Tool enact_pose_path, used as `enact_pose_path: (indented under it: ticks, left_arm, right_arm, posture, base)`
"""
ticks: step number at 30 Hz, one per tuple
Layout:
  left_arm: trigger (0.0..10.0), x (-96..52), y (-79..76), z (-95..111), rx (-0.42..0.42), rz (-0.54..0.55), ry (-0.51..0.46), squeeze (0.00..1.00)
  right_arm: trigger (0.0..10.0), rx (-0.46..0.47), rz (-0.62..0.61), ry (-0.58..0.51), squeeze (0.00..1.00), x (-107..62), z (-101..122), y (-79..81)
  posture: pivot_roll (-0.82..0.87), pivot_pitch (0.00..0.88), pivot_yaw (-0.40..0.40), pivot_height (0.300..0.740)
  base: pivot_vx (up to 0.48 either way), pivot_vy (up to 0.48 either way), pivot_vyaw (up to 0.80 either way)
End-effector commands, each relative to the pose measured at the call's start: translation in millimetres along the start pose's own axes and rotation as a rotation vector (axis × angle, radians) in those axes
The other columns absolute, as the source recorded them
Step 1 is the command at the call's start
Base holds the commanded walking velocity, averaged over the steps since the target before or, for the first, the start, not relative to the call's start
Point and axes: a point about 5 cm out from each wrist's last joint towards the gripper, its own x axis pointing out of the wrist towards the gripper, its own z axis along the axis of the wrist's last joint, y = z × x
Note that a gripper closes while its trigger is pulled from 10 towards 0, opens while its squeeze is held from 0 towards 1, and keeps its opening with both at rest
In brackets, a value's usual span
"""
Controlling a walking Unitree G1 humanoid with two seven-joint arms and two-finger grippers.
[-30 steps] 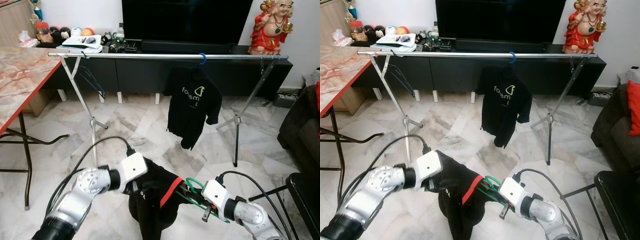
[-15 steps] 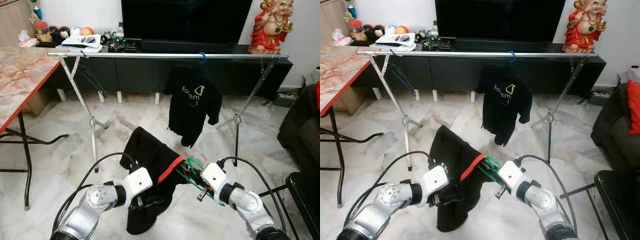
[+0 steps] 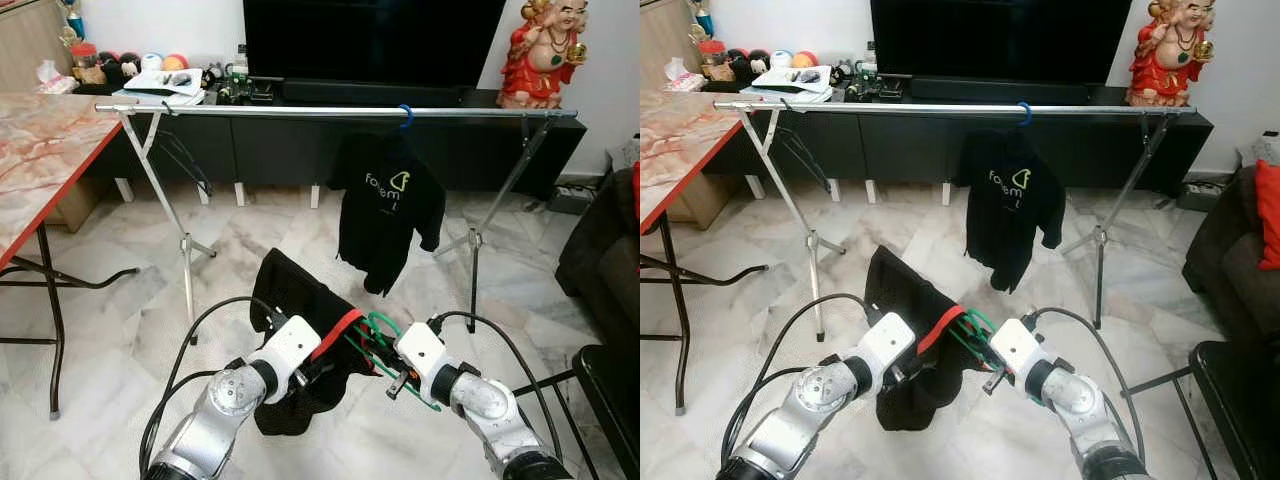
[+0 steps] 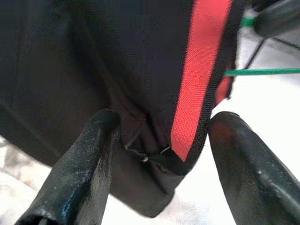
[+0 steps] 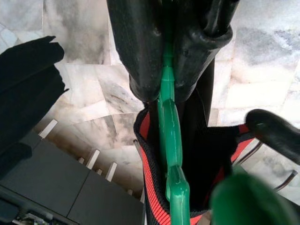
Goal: Hang hanger
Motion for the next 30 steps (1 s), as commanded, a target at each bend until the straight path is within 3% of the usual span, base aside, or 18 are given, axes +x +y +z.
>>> enact_pose_path:
  ticks: [1, 5, 7, 22, 25, 30]
  left_arm:
    - [10.0, 1.9, 3.7, -2, 0.008, 0.031, 0.032, 0.0]
    - [10.0, 5.3, 3.4, -2, -0.018, 0.064, 0.052, 0.0]
    - [10.0, 10.9, -0.6, 1, -0.097, 0.072, 0.056, 0.0]
    - [10.0, 19.2, 6.6, 3, -0.094, 0.173, 0.082, 0.0]
    - [10.0, 19.2, 12.9, -6, -0.106, 0.249, 0.158, 0.0]
    - [10.0, 19.6, 14.8, -8, -0.109, 0.272, 0.174, 0.0]
  right_arm:
    - [0.0, -0.006, -0.021, -0.055, 0.0, 3.3, 12, -6.4]
    - [0.0, -0.008, -0.015, -0.057, 0.0, 3.7, 13, -6.1]
    - [0.0, -0.01, -0.01, -0.054, 0.0, 4.4, 14, -6.2]
    - [0.0, 0.003, 0.058, -0.051, 0.0, 4.9, 13, 0.8]
    - [0.0, 0.007, 0.068, -0.049, 0.0, 4.3, 13, 1.0]
    - [0.0, 0.007, 0.076, -0.05, 0.0, 3.9, 13, 1.4]
  posture:
    - [0.09, 0.026, -0.028, 0.74]
    - [0.09, 0.026, -0.028, 0.74]
    - [0.09, 0.027, -0.032, 0.74]
    - [0.08, 0.038, -0.04, 0.74]
    - [0.08, 0.038, -0.04, 0.74]
    - [0.08, 0.043, -0.041, 0.74]
  base:
    - [0.0, 0.0, 0.0]
    - [0.0, 0.0, 0.0]
    - [0.0, 0.0, 0.0]
    - [0.0, 0.0, 0.0]
    - [0.0, 0.0, 0.0]
    - [0.0, 0.0, 0.0]
